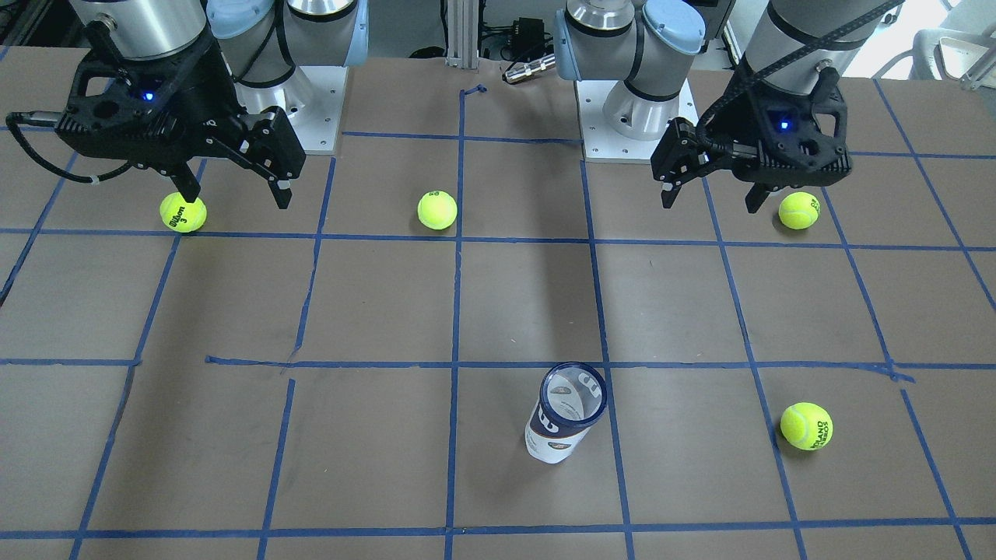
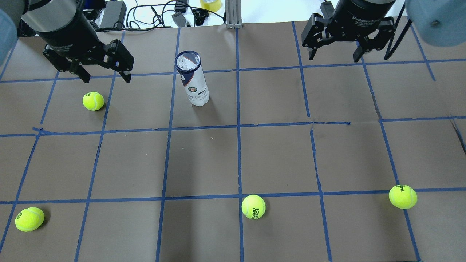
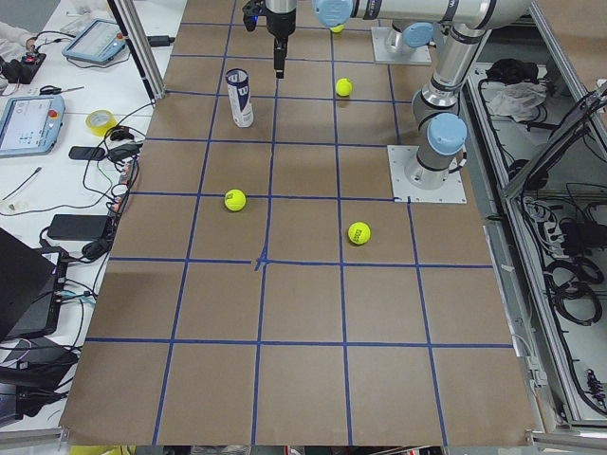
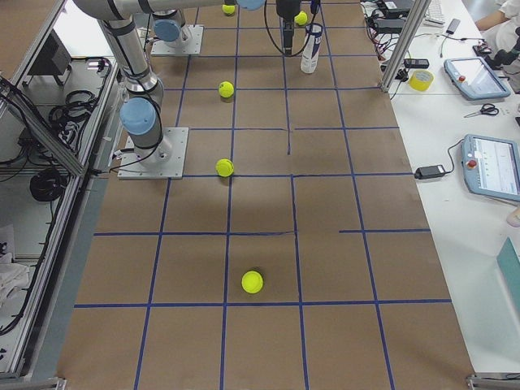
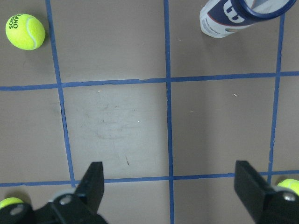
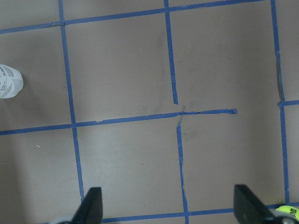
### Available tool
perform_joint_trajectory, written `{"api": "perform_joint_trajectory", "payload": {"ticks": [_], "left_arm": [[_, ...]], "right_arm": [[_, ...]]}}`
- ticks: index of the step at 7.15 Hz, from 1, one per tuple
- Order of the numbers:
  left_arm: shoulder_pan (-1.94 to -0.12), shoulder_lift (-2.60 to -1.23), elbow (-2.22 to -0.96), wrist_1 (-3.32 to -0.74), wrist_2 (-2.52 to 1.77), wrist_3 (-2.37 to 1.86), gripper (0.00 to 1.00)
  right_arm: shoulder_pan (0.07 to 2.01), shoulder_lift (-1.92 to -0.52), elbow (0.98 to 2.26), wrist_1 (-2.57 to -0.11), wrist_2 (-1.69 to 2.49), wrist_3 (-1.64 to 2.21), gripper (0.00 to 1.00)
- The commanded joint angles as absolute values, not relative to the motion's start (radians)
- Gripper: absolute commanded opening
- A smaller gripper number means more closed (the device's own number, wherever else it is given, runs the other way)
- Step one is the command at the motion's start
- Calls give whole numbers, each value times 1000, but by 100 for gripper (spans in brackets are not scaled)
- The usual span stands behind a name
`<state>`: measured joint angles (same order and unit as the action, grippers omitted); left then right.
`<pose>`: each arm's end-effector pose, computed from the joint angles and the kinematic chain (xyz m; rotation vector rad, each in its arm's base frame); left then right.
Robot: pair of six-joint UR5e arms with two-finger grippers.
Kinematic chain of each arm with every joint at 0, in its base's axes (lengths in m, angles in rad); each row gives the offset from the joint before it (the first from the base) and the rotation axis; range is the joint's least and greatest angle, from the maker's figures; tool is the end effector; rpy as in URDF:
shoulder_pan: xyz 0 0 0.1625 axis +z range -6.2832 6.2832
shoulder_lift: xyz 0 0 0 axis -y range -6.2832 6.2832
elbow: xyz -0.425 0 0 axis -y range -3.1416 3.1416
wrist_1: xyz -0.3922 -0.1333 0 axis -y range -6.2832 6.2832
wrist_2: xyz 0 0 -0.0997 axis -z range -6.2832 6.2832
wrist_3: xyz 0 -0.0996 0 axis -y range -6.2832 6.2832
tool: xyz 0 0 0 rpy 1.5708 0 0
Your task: Lift up tennis ball bucket
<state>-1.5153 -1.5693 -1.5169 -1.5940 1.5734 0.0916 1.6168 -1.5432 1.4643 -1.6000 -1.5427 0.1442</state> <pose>-0.1054 -0.5004 0.5129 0.0565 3.1357 -0.0500 0.1595 -0.5058 0.5300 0.1497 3.0955 -0.1628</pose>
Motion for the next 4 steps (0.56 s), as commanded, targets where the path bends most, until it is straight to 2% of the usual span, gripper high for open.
{"api": "perform_joint_trajectory", "payload": {"ticks": [1,4], "left_arm": [[-1513,-1562,-1520,-1595,1572,94,100],[-1513,-1559,-1519,-1595,1563,94,100]], "right_arm": [[1617,-1543,1466,-1600,-1543,144,100],[1617,-1543,1466,-1600,-1543,144,100]]}}
